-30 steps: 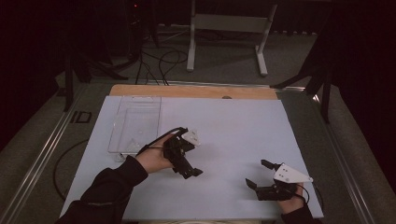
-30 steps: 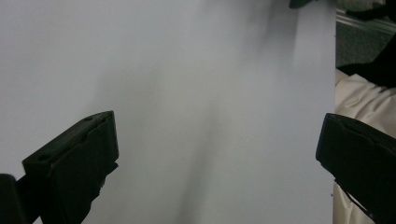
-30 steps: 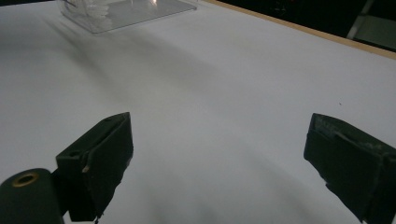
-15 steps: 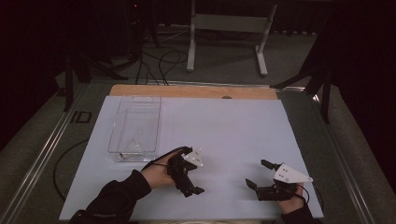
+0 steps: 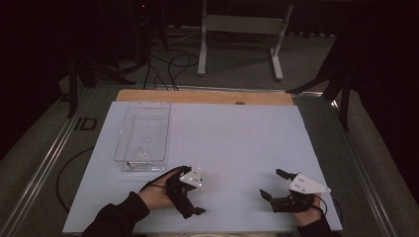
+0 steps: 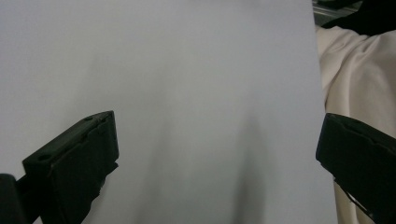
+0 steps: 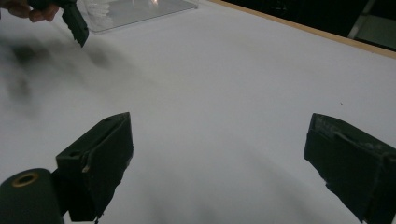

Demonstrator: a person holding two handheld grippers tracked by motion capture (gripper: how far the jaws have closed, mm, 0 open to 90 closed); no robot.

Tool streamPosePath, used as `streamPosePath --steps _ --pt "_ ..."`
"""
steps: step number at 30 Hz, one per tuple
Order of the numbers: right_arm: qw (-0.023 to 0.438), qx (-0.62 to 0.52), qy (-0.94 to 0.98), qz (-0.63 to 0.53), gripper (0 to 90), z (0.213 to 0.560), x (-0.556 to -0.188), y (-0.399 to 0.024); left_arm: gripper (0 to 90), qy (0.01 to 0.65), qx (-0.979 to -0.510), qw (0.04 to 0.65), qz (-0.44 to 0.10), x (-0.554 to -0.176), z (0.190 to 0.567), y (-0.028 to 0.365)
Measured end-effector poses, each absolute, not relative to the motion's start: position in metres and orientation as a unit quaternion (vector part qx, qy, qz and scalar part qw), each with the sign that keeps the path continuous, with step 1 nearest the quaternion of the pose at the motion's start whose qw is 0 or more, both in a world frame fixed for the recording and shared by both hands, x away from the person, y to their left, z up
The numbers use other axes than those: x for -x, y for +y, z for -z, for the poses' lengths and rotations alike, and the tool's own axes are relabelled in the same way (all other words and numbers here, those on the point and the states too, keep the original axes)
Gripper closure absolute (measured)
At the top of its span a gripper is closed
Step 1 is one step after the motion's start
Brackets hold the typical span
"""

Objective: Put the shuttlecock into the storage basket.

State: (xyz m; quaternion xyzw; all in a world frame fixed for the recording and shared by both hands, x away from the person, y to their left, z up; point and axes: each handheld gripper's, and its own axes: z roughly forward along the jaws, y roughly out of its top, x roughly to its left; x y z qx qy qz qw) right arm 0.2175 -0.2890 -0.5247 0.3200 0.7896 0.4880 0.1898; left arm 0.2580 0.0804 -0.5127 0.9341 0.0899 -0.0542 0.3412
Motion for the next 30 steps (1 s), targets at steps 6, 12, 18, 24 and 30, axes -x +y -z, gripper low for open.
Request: streamPosePath --steps 6,12,18,24,30 --pt "0.189 -0.320 0.791 -0.486 8.3 0.525 -0.218 -0.289 0.0 0.117 -0.929 0.347 0.051 -0.251 0.519 0.100" --pt "0.189 -0.320 0.792 -0.485 8.4 0.525 -0.217 -0.288 0.0 0.140 -0.925 0.352 0.044 -0.246 0.523 0.118" --pt "0.189 -0.318 0.792 -0.485 8.3 0.525 -0.218 -0.288 0.0 0.163 -0.915 0.368 0.039 -0.245 0.523 0.142" --pt "0.189 -0.317 0.794 -0.483 8.3 0.526 -0.218 -0.288 0.0 0.190 -0.904 0.382 0.035 -0.244 0.525 0.160" --pt "0.189 -0.318 0.794 -0.482 8.3 0.526 -0.218 -0.287 0.0 0.208 -0.896 0.392 0.028 -0.242 0.527 0.172"
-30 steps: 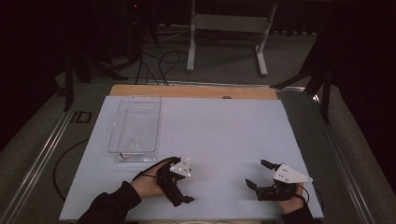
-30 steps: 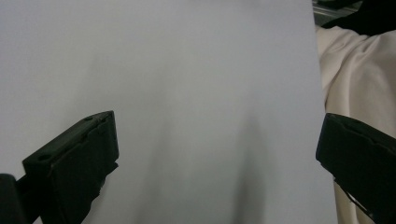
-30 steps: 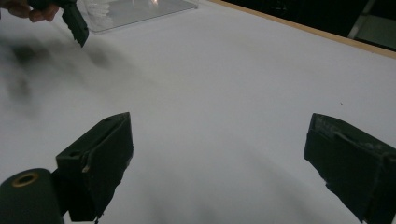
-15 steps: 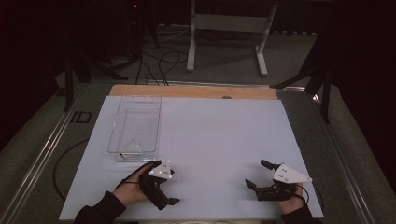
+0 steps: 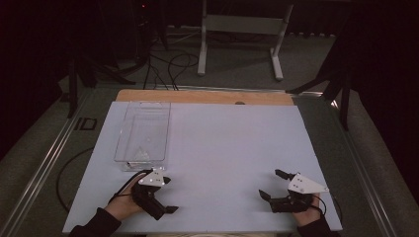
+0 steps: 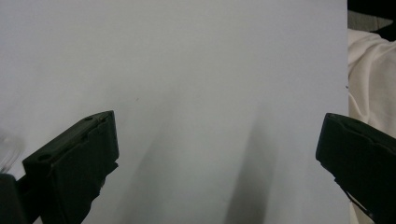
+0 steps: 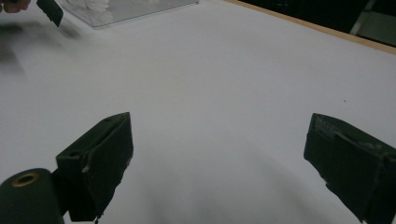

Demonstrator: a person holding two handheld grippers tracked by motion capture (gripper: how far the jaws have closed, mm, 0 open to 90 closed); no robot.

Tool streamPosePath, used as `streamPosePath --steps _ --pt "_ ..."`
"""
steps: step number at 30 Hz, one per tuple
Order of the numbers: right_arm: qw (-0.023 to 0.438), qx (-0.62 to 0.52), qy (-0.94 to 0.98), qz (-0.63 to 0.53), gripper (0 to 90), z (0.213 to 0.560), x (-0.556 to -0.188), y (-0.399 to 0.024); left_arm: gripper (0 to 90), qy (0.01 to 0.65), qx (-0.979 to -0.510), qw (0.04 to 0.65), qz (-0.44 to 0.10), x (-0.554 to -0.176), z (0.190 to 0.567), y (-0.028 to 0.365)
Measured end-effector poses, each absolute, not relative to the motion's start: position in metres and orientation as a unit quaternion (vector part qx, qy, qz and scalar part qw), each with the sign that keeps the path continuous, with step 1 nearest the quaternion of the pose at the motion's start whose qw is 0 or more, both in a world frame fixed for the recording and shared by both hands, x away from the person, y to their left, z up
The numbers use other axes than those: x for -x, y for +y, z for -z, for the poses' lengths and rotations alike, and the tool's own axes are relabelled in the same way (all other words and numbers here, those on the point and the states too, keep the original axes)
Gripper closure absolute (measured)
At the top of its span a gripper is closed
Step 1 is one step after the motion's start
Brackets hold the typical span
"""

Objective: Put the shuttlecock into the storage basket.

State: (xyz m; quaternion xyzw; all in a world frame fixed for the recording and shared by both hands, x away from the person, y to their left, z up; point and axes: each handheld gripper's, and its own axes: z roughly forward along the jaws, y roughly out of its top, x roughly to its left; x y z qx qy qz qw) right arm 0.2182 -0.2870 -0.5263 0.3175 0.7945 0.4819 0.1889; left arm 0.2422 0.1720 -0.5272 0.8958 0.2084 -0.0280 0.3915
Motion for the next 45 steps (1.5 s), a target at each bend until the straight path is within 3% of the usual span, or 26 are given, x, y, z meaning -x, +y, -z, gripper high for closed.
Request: streamPosePath --steps 7,26,33,45 --pt "0.186 -0.321 0.794 -0.482 8.4 0.526 -0.218 -0.287 0.0 0.240 -0.881 0.407 0.023 -0.238 0.532 0.185" --pt "0.185 -0.321 0.794 -0.482 8.3 0.527 -0.218 -0.289 0.0 0.290 -0.852 0.432 -0.058 -0.233 0.538 0.192" --pt "0.182 -0.323 0.792 -0.485 8.3 0.527 -0.218 -0.290 0.0 0.258 -0.845 0.468 -0.037 -0.231 0.538 0.193" --pt "0.179 -0.323 0.792 -0.486 8.4 0.528 -0.219 -0.291 0.0 0.268 -0.846 0.459 -0.043 -0.232 0.540 0.195"
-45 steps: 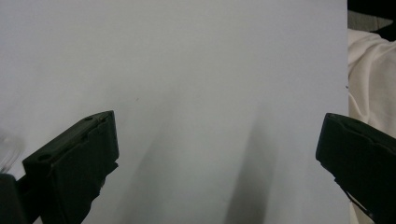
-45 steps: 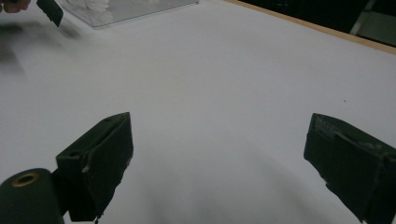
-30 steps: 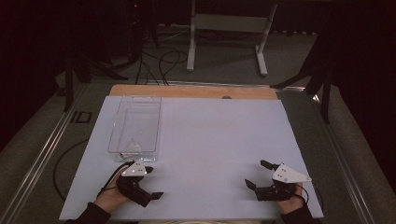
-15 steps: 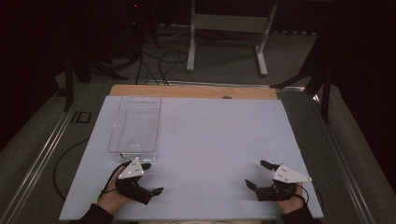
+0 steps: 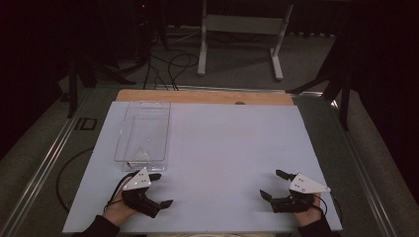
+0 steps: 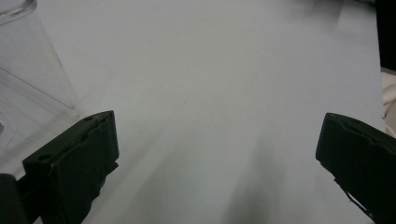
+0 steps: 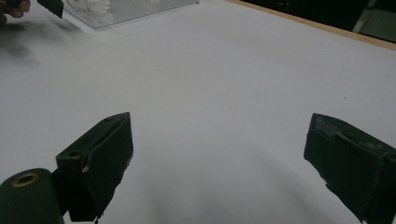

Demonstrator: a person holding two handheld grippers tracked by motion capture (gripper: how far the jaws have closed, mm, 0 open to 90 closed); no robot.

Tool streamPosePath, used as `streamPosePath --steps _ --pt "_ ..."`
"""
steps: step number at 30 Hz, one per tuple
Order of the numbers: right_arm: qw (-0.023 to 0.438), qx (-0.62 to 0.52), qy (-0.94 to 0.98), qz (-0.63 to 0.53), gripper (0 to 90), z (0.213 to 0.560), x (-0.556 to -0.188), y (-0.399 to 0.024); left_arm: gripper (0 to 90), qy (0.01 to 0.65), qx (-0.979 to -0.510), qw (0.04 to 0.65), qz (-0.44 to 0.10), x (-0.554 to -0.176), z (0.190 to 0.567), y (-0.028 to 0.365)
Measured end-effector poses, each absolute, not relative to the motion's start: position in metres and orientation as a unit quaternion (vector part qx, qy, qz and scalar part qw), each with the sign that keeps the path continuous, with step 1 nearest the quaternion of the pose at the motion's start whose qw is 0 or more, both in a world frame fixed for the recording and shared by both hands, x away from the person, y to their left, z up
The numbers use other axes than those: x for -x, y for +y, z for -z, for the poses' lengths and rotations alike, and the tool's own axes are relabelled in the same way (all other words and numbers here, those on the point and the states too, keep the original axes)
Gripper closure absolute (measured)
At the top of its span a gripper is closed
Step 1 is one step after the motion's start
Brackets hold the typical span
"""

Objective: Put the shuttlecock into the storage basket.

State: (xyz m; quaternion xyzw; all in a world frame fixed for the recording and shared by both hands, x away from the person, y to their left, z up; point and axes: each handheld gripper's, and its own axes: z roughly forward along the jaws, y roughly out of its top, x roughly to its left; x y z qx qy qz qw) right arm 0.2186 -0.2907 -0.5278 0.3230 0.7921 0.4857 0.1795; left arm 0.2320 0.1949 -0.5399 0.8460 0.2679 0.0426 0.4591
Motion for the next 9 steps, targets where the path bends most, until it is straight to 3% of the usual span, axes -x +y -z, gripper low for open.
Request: streamPosePath --steps 9 --pt "0.180 -0.324 0.792 -0.484 8.4 0.5279 -0.2188 -0.2908 0.0 0.272 -0.845 0.459 -0.044 -0.2327 0.5402 0.1962"
